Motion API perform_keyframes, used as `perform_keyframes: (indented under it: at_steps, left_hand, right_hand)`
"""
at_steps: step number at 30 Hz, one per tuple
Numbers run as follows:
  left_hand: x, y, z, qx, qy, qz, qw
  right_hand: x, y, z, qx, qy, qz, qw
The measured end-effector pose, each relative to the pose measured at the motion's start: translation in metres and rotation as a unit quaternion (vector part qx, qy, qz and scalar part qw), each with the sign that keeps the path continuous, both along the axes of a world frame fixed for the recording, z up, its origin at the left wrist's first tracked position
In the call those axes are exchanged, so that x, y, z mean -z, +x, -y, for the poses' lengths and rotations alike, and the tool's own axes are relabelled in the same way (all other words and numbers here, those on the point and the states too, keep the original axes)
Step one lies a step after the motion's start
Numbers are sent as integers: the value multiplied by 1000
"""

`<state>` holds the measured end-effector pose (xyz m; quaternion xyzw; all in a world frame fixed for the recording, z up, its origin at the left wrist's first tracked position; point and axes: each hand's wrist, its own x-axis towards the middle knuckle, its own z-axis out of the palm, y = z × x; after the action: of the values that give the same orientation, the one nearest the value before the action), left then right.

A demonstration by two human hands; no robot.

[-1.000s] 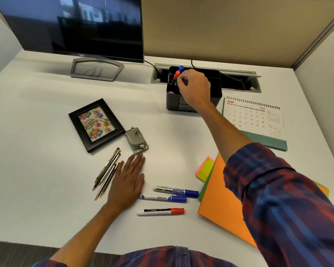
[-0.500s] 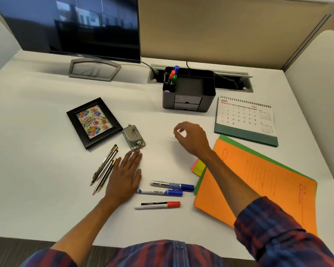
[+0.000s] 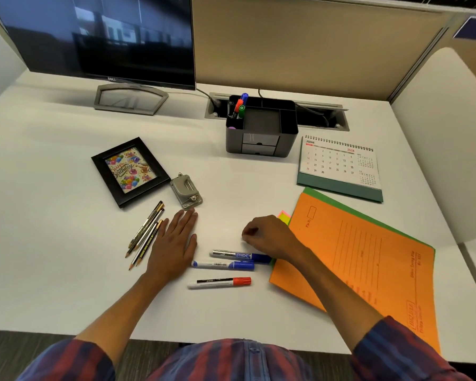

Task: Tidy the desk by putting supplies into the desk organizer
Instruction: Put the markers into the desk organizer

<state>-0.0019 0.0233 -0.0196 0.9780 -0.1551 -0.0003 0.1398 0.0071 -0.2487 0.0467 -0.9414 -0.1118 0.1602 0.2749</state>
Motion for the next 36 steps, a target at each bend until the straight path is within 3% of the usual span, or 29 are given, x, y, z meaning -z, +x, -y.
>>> perform_keyframes:
  at_steps: [13,21,28,36]
  left_hand:
    - [2,0,0,-1,-2,0,1000]
    - [2,-1,-1,-1,1,1,1000]
    - [4,0,-1,2,0,1,1000]
    - [4,-1,-1,-1,-4,2,1000]
  right_hand:
    - [-6,-27,11,-81,-70,-13,994]
    - [-9,-25,11,-90,-67,-28,993]
    - [-14,-11,16,11,129,-22,991]
    - [-36,24,15,139,313,26,939]
